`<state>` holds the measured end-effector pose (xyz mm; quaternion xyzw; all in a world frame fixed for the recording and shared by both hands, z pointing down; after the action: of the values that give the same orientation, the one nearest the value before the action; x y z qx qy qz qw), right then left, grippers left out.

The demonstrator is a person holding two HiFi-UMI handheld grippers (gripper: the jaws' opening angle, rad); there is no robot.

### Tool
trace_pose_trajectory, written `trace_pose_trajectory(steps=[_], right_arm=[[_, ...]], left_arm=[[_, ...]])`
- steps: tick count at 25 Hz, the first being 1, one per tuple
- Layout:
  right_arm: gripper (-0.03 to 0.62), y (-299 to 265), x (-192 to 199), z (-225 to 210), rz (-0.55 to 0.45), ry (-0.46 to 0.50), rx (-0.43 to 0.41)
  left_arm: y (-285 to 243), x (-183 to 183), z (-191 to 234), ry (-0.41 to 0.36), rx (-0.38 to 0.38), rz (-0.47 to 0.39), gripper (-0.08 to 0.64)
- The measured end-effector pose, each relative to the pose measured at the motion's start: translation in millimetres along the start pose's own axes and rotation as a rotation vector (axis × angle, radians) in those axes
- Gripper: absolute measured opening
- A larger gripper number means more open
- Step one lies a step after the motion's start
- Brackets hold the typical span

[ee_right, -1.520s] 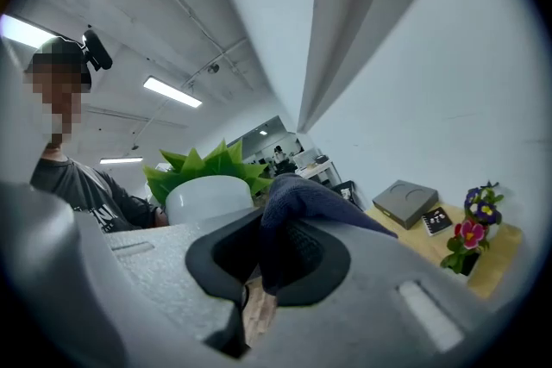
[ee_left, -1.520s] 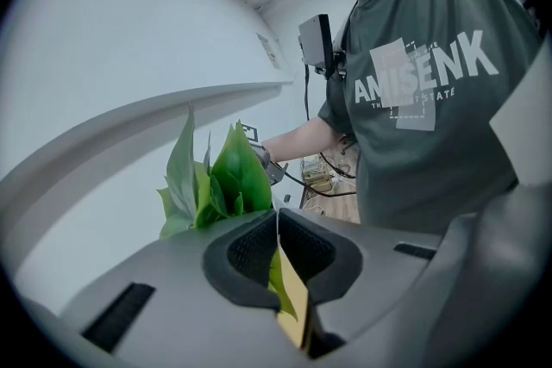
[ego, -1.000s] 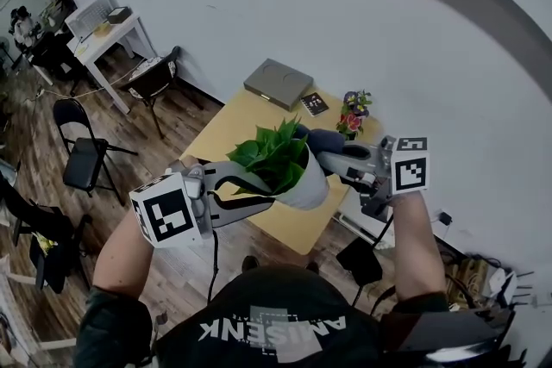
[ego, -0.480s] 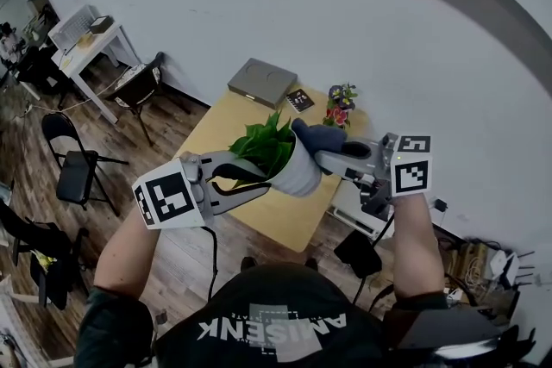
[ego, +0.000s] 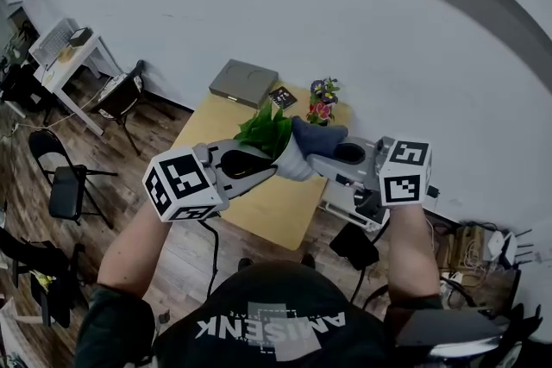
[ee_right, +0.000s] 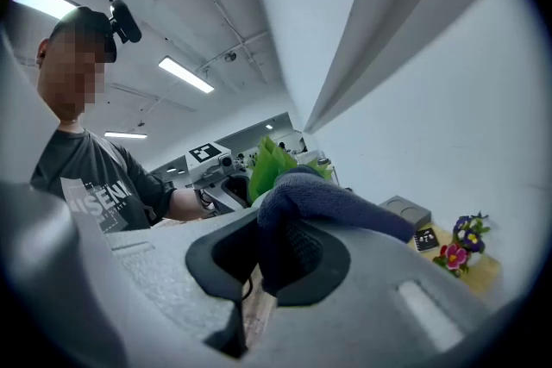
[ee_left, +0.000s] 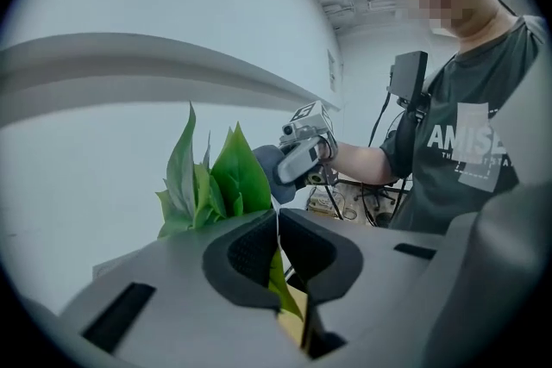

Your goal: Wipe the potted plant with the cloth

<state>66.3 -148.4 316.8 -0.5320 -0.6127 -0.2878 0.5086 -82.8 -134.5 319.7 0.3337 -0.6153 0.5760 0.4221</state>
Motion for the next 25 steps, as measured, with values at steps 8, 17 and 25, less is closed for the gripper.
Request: trace_pose_trajectory(steps=[8,17,25], right_arm=[[0.028,-1.6,5.1,13.6,0.013,0.206,0.159],[0.028,-12.8,19.3,17.6,0.045,0.353,0.353],[0.028,-23.6,32.1,26.2,0.079,0.397,0.410]], left_arm=[[-8.1,-9.9,18.0,0.140,-0.014,-0.057,0.011],[-20.3,-20.6,35.4,0.244,-0.067,-0.094,0.009],[-19.9,-20.3,38.7,0.325,-0.090,-0.109,0.008]])
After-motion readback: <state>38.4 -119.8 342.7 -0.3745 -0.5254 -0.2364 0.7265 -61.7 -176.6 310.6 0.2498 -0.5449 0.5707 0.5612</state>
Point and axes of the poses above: the fingertips, and each gripper's own axes: y backward along the fingers, z to its left, x out of its underside, the point moved 6 cm from there along y, backward along the fingers, and after that the axes turned 5 degrees about x, right-handed, at the moved point
